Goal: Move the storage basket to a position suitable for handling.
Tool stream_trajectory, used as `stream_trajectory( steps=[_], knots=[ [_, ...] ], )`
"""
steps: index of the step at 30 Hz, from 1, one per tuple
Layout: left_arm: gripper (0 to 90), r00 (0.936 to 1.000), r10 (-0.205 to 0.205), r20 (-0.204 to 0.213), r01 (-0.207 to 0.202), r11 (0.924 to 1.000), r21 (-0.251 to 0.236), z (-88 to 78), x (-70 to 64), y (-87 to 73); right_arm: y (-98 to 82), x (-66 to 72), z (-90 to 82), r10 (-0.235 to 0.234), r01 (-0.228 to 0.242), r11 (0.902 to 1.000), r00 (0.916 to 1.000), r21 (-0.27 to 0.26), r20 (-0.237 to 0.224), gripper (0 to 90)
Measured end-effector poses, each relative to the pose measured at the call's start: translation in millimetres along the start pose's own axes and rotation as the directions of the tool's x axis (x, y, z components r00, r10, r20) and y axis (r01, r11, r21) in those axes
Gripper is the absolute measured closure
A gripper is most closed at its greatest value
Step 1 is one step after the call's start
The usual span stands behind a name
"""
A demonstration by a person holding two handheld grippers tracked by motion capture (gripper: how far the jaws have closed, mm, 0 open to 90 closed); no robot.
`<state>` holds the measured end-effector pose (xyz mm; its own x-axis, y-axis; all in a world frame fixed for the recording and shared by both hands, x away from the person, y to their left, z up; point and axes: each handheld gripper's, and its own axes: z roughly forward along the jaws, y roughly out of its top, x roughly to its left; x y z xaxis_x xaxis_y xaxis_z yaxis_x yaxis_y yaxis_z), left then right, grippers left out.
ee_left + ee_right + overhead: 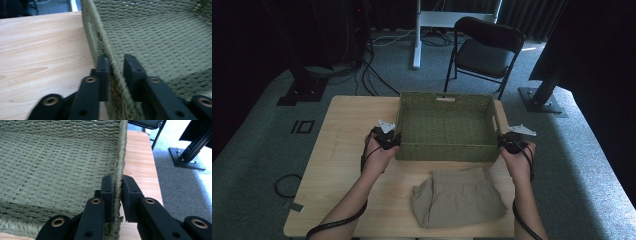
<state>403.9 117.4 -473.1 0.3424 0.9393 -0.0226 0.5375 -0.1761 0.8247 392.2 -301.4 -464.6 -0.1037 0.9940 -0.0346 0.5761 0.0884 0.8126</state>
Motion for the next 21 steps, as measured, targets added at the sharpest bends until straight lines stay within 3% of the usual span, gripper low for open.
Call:
stream_trajectory(
  steps=[4,6,9,12,15,17,21],
  knots=[
    [49.3,0.9985,-0.002,0.055,0.002,1.0,-0.008,1.1,4.1,1.8,0.4,0.0,-1.1,0.023,-0.023,0.9997,0.9989,-0.01,-0.042,62.6],
    [41.2,0.9979,0.016,0.063,-0.015,0.9998,-0.01,2.0,4.8,2.3,1.3,1.1,-1.6,-0.001,-0.001,0.9998,0.9974,-0.022,-0.072,53.8],
    [34.8,0.9956,0.0,0.094,0.003,0.9996,-0.029,1.8,7.1,4.8,2.1,3.0,-2.2,-0.01,0.004,0.9983,0.996,-0.059,-0.088,46.7],
    [28.2,0.9921,0.013,0.125,-0.008,0.9991,-0.042,0.0,9.0,8.4,3.1,3.2,-1.8,-0.005,-0.005,0.9963,0.9929,-0.086,-0.119,37.3],
    [28.1,0.9884,0.03,0.148,-0.023,0.9986,-0.048,-3.0,11.3,10.7,4.4,3.4,-0.7,0.024,-0.039,0.9947,0.9884,-0.095,-0.15,24.2],
    [28.1,0.9882,0.037,0.149,-0.029,0.9982,-0.053,-5.1,13.6,11.9,5.1,3.0,-0.6,0.039,-0.058,0.9899,0.9889,-0.13,-0.143,16.8],
    [26.5,0.9892,0.018,0.146,-0.01,0.9982,-0.06,-8.9,19.3,13.0,6.5,1.2,-1.3,0.071,-0.09,0.9878,0.9858,-0.127,-0.152,16.6]
  ],
)
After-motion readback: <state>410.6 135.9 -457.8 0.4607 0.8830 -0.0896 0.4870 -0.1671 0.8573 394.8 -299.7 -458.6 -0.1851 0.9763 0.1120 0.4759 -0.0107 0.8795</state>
